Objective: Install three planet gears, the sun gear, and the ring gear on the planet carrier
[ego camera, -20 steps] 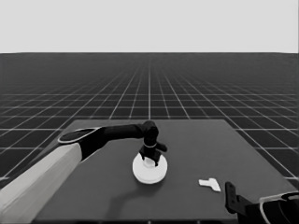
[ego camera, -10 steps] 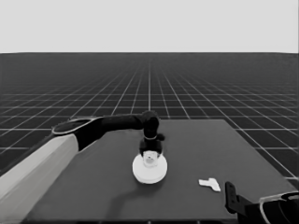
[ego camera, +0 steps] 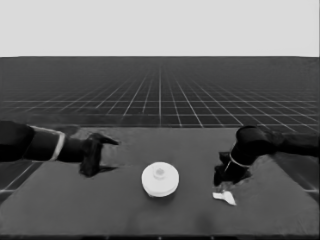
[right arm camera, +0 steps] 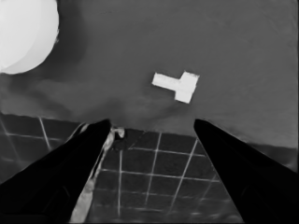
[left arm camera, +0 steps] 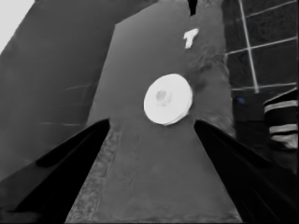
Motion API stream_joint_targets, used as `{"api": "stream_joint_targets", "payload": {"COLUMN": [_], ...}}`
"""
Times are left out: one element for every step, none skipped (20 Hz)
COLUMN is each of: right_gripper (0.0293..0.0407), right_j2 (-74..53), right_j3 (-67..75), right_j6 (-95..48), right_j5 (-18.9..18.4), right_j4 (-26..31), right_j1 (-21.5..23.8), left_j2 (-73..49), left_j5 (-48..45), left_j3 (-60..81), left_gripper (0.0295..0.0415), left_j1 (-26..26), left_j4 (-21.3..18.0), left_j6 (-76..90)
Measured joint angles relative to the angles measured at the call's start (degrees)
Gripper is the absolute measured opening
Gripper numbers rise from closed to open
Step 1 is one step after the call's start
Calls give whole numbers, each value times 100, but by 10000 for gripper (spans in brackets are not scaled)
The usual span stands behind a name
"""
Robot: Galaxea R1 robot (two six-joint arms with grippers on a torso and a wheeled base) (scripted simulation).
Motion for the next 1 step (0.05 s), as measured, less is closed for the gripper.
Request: {"api": "stream_joint_targets", "payload": {"right_gripper": [385], "right_j2": [149], "right_j3": [-298], "right_j6": [185], "right_j5": [-38], "right_j4": [127], "right_j1": [33], "left_j2": [-524], "left_j5": [-247], "left_j3": [419], "left_gripper": [388], "left_j1": [-104], "left_j4": [47], "left_j6": [608]}}
